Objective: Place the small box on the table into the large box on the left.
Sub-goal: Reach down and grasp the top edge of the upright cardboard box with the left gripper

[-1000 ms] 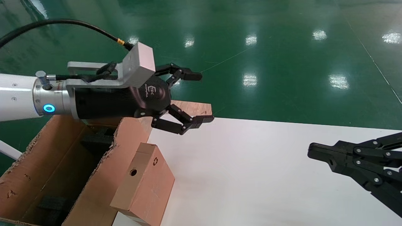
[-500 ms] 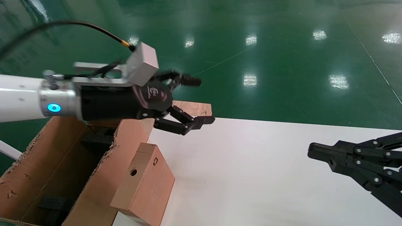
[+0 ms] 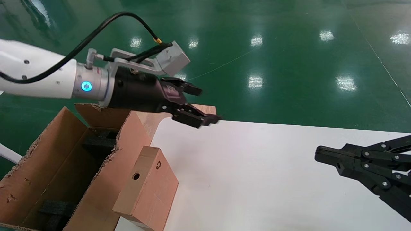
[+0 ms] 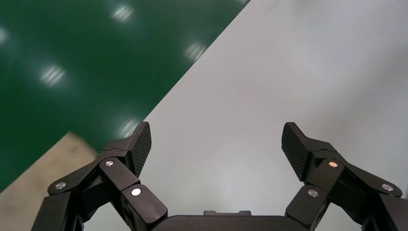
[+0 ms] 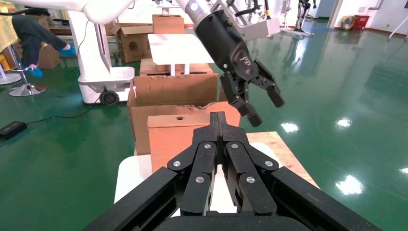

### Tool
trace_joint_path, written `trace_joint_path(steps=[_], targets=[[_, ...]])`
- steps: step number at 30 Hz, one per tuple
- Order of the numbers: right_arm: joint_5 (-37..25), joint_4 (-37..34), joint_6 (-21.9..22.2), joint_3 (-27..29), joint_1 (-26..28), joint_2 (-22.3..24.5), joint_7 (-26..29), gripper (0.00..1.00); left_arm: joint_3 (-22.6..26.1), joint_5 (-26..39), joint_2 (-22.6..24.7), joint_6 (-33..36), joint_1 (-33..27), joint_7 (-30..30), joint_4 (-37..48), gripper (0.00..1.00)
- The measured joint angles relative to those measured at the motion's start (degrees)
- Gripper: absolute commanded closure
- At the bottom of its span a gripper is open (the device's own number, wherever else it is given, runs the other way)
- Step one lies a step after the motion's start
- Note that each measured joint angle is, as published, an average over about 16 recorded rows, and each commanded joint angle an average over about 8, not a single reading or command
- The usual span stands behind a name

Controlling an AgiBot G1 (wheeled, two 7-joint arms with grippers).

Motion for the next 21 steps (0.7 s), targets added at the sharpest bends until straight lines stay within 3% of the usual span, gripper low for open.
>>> trace_joint_path(steps=[7,21], targets=[[0.00,-0.01,0.01,-0.01,0.00,0.01,-0.01,1.00,2.20,5.57,0.37,2.30,-3.40,-2.92,-0.06,0.00],[0.03,-0.03,0.01,-0.02,0.01,0.01,-0.02,1.00,2.97,8.54,1.84,2.28,-5.02,-5.87,0.79,0.00]])
